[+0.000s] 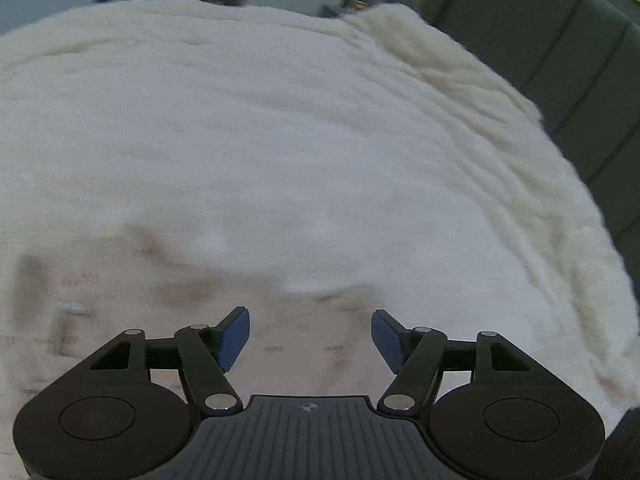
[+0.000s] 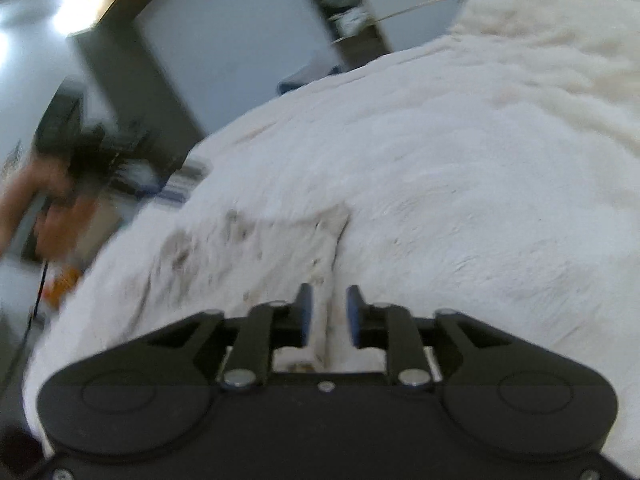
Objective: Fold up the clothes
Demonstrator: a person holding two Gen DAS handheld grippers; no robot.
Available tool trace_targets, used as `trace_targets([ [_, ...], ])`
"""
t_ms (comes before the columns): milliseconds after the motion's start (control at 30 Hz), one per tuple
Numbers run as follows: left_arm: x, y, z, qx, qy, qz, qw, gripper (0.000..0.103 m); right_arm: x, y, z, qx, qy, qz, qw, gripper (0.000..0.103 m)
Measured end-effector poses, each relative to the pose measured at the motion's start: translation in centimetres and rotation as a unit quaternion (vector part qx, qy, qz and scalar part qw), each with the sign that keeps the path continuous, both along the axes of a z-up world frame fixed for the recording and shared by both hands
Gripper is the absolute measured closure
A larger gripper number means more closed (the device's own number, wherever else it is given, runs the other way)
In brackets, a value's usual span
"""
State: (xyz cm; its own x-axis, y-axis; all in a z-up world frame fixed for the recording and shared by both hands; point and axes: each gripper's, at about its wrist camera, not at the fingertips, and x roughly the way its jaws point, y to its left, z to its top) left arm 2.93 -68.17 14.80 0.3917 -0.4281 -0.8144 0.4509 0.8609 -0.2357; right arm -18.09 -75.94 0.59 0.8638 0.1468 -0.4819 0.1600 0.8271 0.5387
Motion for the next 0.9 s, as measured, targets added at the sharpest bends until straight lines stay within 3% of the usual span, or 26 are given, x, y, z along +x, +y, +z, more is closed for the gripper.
trace_targets([
  [167,1.8,8.3,-1.6,-0.006,0.015,0.065,0.9977,0.040,2.6,-0.4,0.0,0.031,-0.010,-0.035,0.999,0.062],
  [367,2.9,14.1,-5.9,0.002,0.033,0.055,0.9979,0.041,8.1,-1.2,-0.1,-0.010,-0.016,-0.046,0.999,0.054],
  [500,3.0,15.4,-8.2,0.010,0.030,0.043,0.9986,0.042,13.9,-3.0,-1.8,0.043,0.001,-0.030,0.999,0.056],
  [567,2.9,16.1,-9.5,0.011,0.022,0.037,0.9990,0.067,15.8,-3.5,-2.3,0.055,0.012,-0.022,0.998,0.057],
  [700,2.3,16.6,-10.9,-0.022,0.018,0.028,0.9992,0.089,19.3,-4.0,-3.8,0.060,0.057,-0.006,0.997,0.065],
  [733,2.2,16.6,-11.3,-0.031,0.020,0.023,0.9990,0.102,20.0,-4.0,-4.4,0.063,0.068,0.003,0.996,0.070],
  [800,2.1,16.8,-11.5,-0.043,0.019,0.020,0.9987,0.102,21.1,-4.2,-5.7,0.092,0.081,0.029,0.992,0.103],
  [900,2.4,18.2,-11.0,-0.086,-0.002,0.048,0.9951,0.102,20.6,-4.9,-5.8,0.095,0.050,0.006,0.994,0.103],
])
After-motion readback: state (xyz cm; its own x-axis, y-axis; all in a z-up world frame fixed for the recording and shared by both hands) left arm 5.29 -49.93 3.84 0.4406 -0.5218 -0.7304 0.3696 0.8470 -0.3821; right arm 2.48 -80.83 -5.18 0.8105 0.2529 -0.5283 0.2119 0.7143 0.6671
